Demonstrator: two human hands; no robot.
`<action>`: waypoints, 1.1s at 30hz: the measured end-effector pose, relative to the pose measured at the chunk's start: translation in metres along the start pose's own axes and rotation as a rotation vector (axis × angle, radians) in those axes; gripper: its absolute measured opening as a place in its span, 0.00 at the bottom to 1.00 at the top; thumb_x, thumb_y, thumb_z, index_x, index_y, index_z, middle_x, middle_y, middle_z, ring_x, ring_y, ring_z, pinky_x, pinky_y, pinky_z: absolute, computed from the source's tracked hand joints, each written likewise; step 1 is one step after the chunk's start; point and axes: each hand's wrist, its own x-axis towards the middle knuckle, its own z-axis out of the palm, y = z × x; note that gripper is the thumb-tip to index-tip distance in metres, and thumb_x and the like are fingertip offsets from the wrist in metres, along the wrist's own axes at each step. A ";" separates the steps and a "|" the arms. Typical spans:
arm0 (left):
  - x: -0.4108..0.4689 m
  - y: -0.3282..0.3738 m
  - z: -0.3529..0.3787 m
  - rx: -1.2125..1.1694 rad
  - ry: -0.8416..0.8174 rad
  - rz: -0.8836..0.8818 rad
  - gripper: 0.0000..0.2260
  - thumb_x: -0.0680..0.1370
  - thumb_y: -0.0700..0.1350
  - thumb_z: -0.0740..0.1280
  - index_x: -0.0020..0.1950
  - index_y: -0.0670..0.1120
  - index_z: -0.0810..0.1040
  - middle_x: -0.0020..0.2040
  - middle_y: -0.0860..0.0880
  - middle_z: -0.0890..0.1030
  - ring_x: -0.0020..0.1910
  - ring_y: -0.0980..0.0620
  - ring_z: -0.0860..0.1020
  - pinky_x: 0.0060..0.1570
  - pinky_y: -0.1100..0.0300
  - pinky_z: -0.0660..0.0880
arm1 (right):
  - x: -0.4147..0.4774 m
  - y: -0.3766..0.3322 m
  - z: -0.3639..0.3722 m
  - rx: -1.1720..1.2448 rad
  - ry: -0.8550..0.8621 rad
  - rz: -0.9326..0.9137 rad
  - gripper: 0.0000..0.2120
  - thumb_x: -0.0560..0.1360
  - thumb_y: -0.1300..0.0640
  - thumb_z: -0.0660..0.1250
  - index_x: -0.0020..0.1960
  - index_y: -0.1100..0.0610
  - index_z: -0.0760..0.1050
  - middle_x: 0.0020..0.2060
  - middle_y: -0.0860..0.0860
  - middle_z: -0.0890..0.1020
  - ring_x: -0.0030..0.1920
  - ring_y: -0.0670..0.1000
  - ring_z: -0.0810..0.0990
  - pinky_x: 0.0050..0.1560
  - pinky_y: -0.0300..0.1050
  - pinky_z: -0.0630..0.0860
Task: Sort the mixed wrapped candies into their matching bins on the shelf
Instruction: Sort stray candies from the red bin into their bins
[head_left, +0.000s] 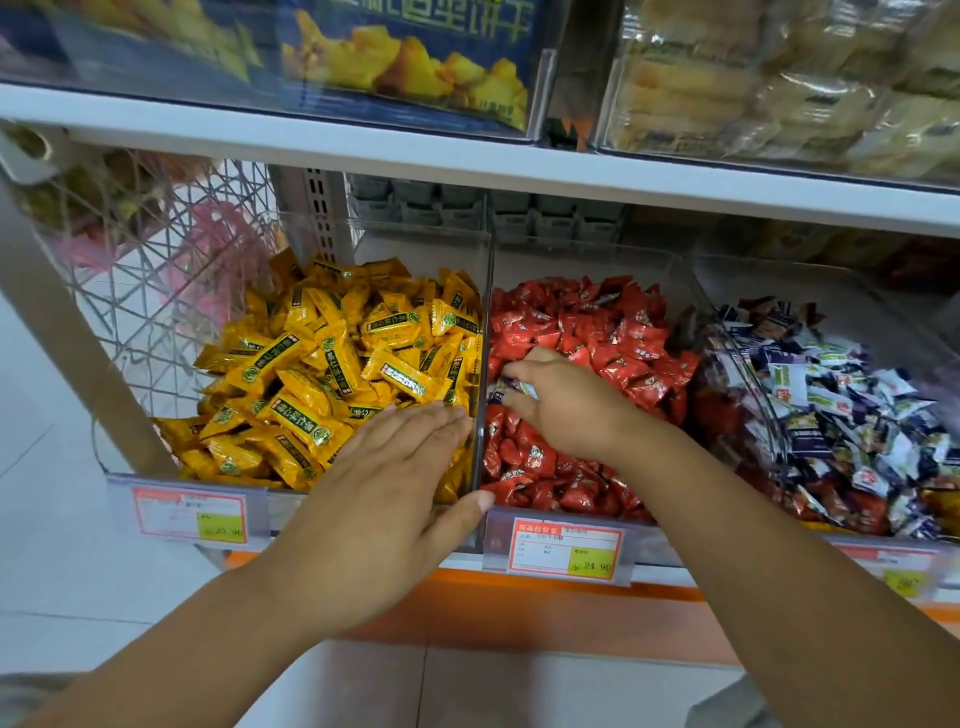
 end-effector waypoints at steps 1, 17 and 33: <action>0.000 0.000 0.000 -0.006 -0.003 0.001 0.29 0.80 0.63 0.50 0.69 0.44 0.73 0.67 0.48 0.76 0.68 0.54 0.64 0.69 0.60 0.52 | 0.000 -0.001 0.001 0.001 -0.016 -0.005 0.19 0.81 0.53 0.60 0.71 0.55 0.69 0.63 0.51 0.69 0.61 0.52 0.72 0.59 0.41 0.67; 0.000 -0.003 0.002 0.018 0.011 0.009 0.28 0.80 0.62 0.51 0.69 0.45 0.73 0.67 0.49 0.76 0.67 0.55 0.64 0.68 0.60 0.52 | -0.035 0.013 -0.051 0.158 -0.010 0.152 0.06 0.80 0.52 0.62 0.52 0.48 0.78 0.58 0.49 0.79 0.56 0.51 0.78 0.54 0.44 0.73; -0.001 -0.004 0.003 0.015 0.035 0.021 0.28 0.81 0.63 0.50 0.69 0.46 0.73 0.67 0.51 0.76 0.68 0.55 0.65 0.69 0.60 0.53 | -0.012 0.013 -0.016 0.145 0.118 0.093 0.05 0.80 0.52 0.62 0.51 0.51 0.76 0.55 0.48 0.73 0.52 0.47 0.75 0.49 0.40 0.69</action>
